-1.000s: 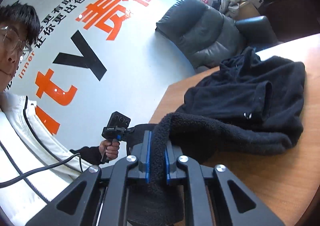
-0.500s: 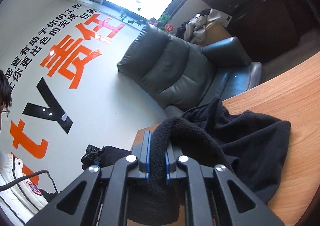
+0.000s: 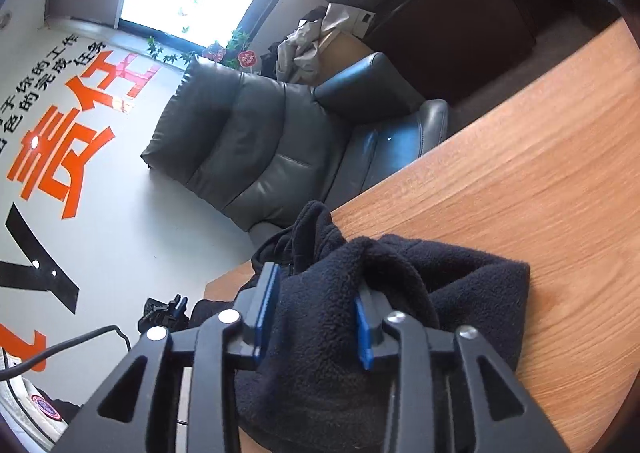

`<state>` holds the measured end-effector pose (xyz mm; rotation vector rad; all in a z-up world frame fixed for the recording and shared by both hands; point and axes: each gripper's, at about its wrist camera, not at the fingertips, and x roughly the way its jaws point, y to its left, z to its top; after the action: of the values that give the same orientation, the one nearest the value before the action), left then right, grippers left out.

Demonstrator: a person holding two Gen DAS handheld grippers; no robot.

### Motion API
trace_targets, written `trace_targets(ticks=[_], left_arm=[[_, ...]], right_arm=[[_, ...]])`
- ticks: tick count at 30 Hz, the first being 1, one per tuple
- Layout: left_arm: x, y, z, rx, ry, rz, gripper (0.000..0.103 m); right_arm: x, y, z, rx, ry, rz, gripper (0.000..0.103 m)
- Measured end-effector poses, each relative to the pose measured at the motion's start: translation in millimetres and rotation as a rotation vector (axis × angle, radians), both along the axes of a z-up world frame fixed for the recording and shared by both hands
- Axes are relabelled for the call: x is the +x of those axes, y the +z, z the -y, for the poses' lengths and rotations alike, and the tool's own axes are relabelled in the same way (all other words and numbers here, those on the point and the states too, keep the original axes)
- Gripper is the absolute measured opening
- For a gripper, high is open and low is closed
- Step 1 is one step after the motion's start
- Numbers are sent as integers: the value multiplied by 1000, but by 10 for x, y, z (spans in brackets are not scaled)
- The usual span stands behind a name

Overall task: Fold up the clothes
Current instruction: 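Lift the held hem with both tools and fold it toward the collar, then lay the hem onto the jacket and open both tools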

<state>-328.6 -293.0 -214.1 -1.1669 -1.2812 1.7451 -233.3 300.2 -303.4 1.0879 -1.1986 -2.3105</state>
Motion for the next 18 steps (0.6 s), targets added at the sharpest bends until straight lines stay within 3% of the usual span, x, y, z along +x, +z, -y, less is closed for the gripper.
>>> trace_targets(ticks=[3, 4, 6, 8, 10, 11, 12, 15, 18], left_arm=[[139, 366, 60, -46, -47, -69, 13], [203, 504, 77, -67, -68, -94, 16], [406, 822, 152, -117, -107, -140, 19], [646, 1133, 221, -185, -135, -176, 29], [887, 1369, 228, -286, -201, -198, 59], [1036, 1456, 147, -346, -268, -196, 63], [1183, 1506, 9, -395, -352, -194, 65], [1394, 1356, -473, -442, -560, -188, 66], [1356, 953, -980, -496, -714, -160, 66]], right_arm=[[61, 370, 35, 108, 55, -44, 63], [131, 533, 31, 137, 63, -74, 77], [309, 865, -14, 200, 76, -144, 80], [537, 1205, -52, 279, 95, -209, 81], [784, 1440, 30, 436, 149, -230, 86], [913, 1540, 112, 543, 193, -230, 88], [1017, 1547, 259, 647, 272, -213, 88], [1181, 1139, 878, 807, 576, -124, 88], [1128, 569, 1336, 796, 718, -119, 82]])
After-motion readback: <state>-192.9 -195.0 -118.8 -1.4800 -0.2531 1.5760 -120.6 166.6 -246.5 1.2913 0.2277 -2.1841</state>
